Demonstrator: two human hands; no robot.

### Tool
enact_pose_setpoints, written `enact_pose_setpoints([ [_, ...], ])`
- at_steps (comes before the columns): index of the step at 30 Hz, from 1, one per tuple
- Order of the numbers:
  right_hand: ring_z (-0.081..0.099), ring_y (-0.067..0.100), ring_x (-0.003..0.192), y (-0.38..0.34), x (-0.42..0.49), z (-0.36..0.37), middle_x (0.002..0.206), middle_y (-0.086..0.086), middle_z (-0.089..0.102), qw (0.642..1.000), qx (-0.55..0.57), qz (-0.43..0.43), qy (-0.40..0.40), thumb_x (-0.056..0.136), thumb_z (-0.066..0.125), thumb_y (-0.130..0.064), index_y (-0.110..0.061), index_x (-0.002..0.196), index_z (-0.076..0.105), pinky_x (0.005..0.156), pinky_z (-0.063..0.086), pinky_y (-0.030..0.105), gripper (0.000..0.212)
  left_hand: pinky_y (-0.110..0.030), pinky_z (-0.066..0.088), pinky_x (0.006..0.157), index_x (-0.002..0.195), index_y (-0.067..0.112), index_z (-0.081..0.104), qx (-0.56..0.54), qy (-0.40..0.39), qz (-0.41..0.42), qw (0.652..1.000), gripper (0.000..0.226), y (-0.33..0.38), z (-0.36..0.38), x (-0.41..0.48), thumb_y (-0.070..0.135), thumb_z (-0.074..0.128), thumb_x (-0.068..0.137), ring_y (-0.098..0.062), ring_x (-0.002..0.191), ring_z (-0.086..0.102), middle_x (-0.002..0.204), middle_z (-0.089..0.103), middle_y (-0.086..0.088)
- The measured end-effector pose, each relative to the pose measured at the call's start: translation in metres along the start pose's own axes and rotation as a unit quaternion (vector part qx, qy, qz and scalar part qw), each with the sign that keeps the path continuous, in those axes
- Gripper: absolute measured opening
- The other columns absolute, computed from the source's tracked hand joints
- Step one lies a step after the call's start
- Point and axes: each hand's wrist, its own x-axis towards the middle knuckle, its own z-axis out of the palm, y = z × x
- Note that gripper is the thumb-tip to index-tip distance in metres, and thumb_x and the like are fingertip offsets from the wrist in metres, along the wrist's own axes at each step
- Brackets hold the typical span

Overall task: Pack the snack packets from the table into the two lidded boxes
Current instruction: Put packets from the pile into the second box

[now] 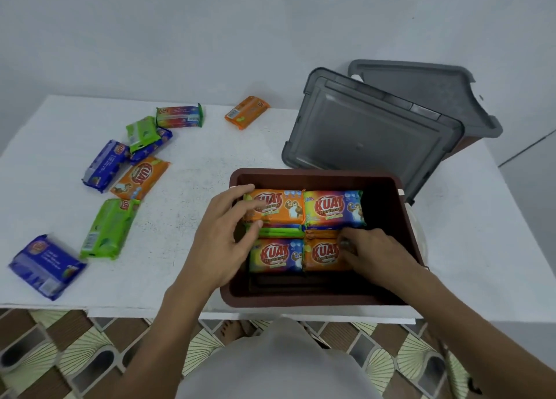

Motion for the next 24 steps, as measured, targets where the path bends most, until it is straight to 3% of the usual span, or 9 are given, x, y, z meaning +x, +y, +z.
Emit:
enact_pose_setpoints([
  [4,0.066,0.011,0.092,-0.032,-0.002,-0.030,0.114,-0.004,0.068,0.995,0.047,-0.029,0.080,0.095,0.054,-0.046,-0.034,0.120,0.057,0.077,0.059,0.034,0.028,-0.019,0.038,0.103,0.122,0.023,0.064,-0.044,0.021,0.002,0.999,0.028,0.002,-0.004,-0.004,0.031,0.056,0.096,-0.005,0.135,0.036,0.144,0.045,0.008],
  [6,0.066,0.005,0.078,-0.058,0.001,-0.048,0.103,-0.007,0.071,0.985,0.085,-0.063,0.139,0.094,0.055,-0.045,-0.034,0.117,0.060,0.069,0.058,0.030,0.026,-0.014,0.037,0.102,0.119,0.022,0.066,-0.057,0.047,-0.004,0.997,0.027,-0.002,-0.010,-0.007,0.031,0.055,0.096,-0.007,0.132,0.041,0.140,0.048,0.007],
  [8,0.065,0.003,0.076,-0.087,0.010,-0.060,0.095,-0.010,0.070,0.971,0.118,-0.105,0.178,0.094,0.057,-0.041,-0.031,0.114,0.062,0.071,0.058,0.031,0.024,-0.011,0.033,0.103,0.117,0.023,0.066,-0.048,0.070,-0.023,0.996,0.024,-0.015,-0.021,-0.013,0.028,0.056,0.096,-0.006,0.130,0.043,0.137,0.051,0.007],
  [12,0.063,0.001,0.068,-0.149,0.041,-0.065,0.084,-0.012,0.068,0.950,0.162,-0.192,0.187,0.095,0.058,-0.033,-0.026,0.114,0.062,0.069,0.058,0.030,0.020,-0.028,0.039,0.102,0.116,0.021,0.066,0.022,0.112,-0.101,0.988,0.023,-0.064,-0.053,-0.029,0.023,0.061,0.094,-0.013,0.125,0.049,0.131,0.056,0.003],
  [15,0.066,0.017,0.087,-0.201,0.080,-0.053,0.104,0.001,0.069,0.944,0.115,-0.269,0.152,0.097,0.053,-0.028,-0.024,0.122,0.058,0.081,0.054,0.034,0.026,-0.040,0.043,0.099,0.122,0.017,0.063,0.108,0.109,-0.199,0.968,0.032,-0.106,-0.080,-0.040,0.024,0.065,0.091,-0.025,0.121,0.051,0.131,0.056,-0.006],
  [19,0.054,0.024,0.117,-0.270,0.145,-0.028,0.133,0.005,0.056,0.936,-0.024,-0.344,0.075,0.098,0.049,-0.020,-0.023,0.140,0.048,0.095,0.044,0.035,0.042,-0.044,0.050,0.088,0.134,0.014,0.051,0.179,0.077,-0.301,0.934,0.058,-0.148,-0.104,-0.046,0.042,0.068,0.086,-0.030,0.114,0.053,0.133,0.055,-0.011],
  [24,0.051,0.029,0.125,-0.329,0.205,0.003,0.149,0.002,0.043,0.889,-0.205,-0.411,-0.001,0.091,0.057,-0.009,-0.024,0.141,0.044,0.096,0.048,0.044,0.054,-0.042,0.045,0.092,0.146,0.020,0.035,0.188,0.041,-0.336,0.922,0.088,-0.176,-0.105,-0.040,0.066,0.065,0.077,-0.028,0.122,0.050,0.140,0.050,-0.008],
])
